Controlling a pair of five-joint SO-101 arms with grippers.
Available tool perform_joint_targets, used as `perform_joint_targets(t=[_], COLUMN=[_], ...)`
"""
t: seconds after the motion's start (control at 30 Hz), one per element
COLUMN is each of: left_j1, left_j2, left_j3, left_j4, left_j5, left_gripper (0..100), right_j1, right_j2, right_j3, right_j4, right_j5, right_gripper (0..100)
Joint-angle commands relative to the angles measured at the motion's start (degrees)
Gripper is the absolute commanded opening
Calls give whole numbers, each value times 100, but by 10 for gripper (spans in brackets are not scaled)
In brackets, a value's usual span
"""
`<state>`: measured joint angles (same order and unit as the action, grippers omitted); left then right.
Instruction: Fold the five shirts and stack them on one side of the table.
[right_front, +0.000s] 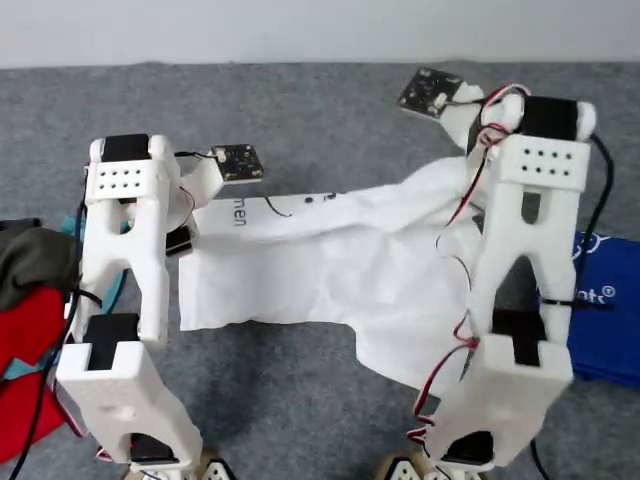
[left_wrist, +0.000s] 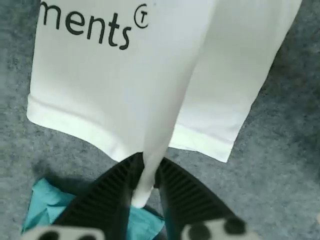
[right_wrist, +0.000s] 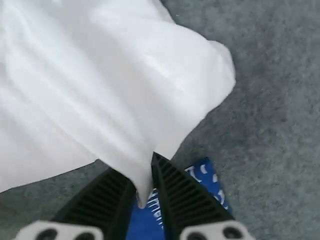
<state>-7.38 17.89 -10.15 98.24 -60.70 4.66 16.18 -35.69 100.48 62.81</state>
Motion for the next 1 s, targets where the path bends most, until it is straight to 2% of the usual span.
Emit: perform_joint_targets(t=[0.0, 0.17, 0.43, 0.73, 0.83, 0.97], left_j1=[-35, 0, -26, -53, -62, -167], left_j2=[-343, -343, -334, -352, -413, -791], left_j3=[-224, -4, 330, 356, 470, 892], left_j4=[123, 202, 185, 220, 229, 229], left_j5=[-35, -53, -62, -264, -237, -237], left_gripper=[15, 15, 15, 19, 76, 153], right_j1=[84, 40, -31, -40, -4, 180], right_j2=[-1024, -2185, -3222, -3670, -3697, -3732], right_j3=[941, 2585, 4475, 5354, 5363, 5310], right_j4=[259, 242, 233, 233, 242, 251], right_j5=[-70, -70, -70, -88, -97, -352], right_gripper=[9, 9, 9, 13, 80, 258])
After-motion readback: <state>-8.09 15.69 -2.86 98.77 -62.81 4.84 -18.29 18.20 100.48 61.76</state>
